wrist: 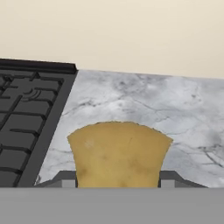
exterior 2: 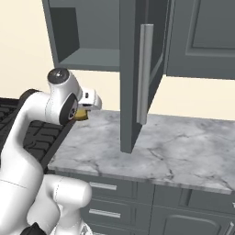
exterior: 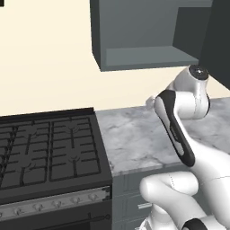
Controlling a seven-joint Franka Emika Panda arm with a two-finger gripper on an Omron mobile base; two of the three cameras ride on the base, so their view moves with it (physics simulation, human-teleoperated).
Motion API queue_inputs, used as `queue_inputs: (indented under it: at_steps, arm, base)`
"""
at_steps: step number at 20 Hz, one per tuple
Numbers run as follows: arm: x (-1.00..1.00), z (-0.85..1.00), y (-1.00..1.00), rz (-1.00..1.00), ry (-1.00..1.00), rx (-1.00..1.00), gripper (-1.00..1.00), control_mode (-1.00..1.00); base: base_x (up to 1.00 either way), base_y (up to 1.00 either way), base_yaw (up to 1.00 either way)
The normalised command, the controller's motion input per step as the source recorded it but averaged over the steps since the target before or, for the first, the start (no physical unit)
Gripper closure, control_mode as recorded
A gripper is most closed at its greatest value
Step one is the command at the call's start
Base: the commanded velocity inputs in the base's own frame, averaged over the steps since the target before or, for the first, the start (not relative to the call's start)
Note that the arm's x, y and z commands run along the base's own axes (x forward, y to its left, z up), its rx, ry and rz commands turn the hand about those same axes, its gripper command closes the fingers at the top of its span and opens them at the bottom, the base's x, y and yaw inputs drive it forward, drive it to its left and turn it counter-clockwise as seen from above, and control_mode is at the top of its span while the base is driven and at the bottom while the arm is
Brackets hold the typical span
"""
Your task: Pick up the sponge and bar soap from the sink, and place them back in the cabinet, and close the cabinet door.
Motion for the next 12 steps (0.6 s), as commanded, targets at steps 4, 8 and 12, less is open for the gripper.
queue_inputs:
  at_steps: [4, 8, 12]
  arm:
    - [-0.06, 0.37, 0.0, 0.0, -0.09, 0.0, 1.0, -1.0]
    - [0.0, 0.3, -0.08, 0.0, -0.05, 0.0, 1.0, -1.0]
    - [0.0, 0.32, -0.03, 0.0, -0.07, 0.0, 1.0, -1.0]
  base:
    - [0.0, 0.0, 0.0]
    - [0.0, 0.0, 0.0]
    - [0.0, 0.0, 0.0]
